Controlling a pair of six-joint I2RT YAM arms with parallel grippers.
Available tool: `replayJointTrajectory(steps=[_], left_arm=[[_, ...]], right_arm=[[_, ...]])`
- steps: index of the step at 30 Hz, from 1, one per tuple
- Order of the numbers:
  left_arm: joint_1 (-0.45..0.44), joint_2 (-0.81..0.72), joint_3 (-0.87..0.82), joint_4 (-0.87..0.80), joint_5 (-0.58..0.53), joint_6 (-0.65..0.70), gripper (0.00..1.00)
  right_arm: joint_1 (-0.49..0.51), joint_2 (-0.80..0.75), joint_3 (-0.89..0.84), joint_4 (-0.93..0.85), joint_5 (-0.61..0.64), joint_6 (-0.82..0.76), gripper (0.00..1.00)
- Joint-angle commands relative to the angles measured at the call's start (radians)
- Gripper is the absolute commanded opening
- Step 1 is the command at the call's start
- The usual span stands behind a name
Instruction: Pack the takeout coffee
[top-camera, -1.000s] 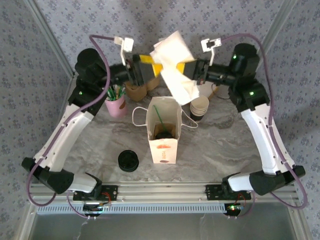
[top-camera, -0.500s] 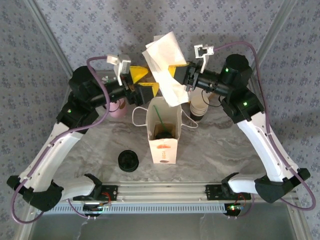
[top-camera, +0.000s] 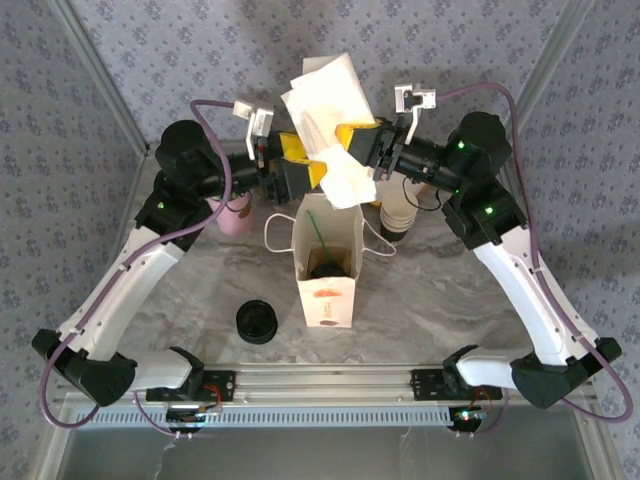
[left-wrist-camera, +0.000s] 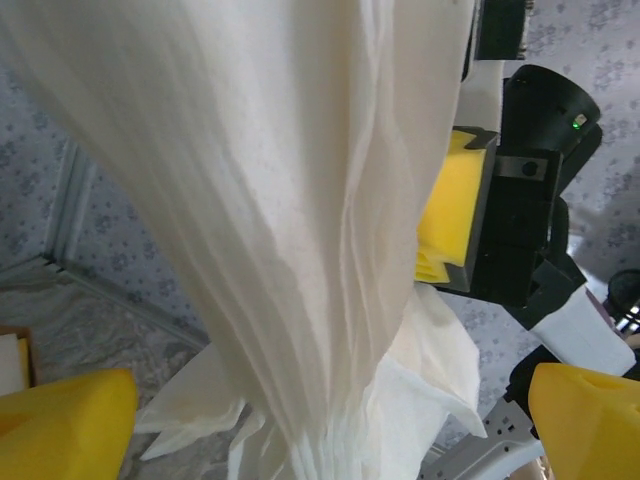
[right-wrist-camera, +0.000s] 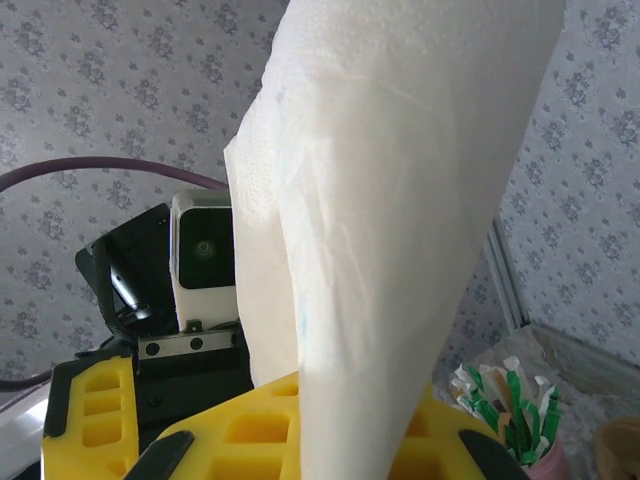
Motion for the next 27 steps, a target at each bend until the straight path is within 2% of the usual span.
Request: replayJointTrajectory(steps=[1,10,17,22,26,27], left_arm=[[-0.008,0.001,0.027,0.072,0.049,-0.013,1.0],[-0.017,0.041,0.061,0.093,0.054,-0.011,1.0],[-0.03,0.068,0.095,0.086,0.087,-0.028,0.85],[-0.038,0.073,0.112,0.045,0.104,-0.015,0.57],[-0.042,0.074,0.114,0.032,0.103,-0.007,0.44],[-0.042,0.075,0.117,0.031,0.103,-0.007,0.37]], right_arm=[[0.01,-0.011,-0.002,0.072,-0.028,0.035,0.0],[0.014,-0.009,-0.013,0.096,-0.035,0.071,0.0],[0.014,-0.005,-0.027,0.095,-0.038,0.079,0.0],[0.013,-0.003,-0.03,0.087,-0.031,0.072,0.0],[0.013,0.0,-0.029,0.083,-0.033,0.075,0.0],[0.013,0.001,-0.029,0.08,-0.032,0.075,0.0]])
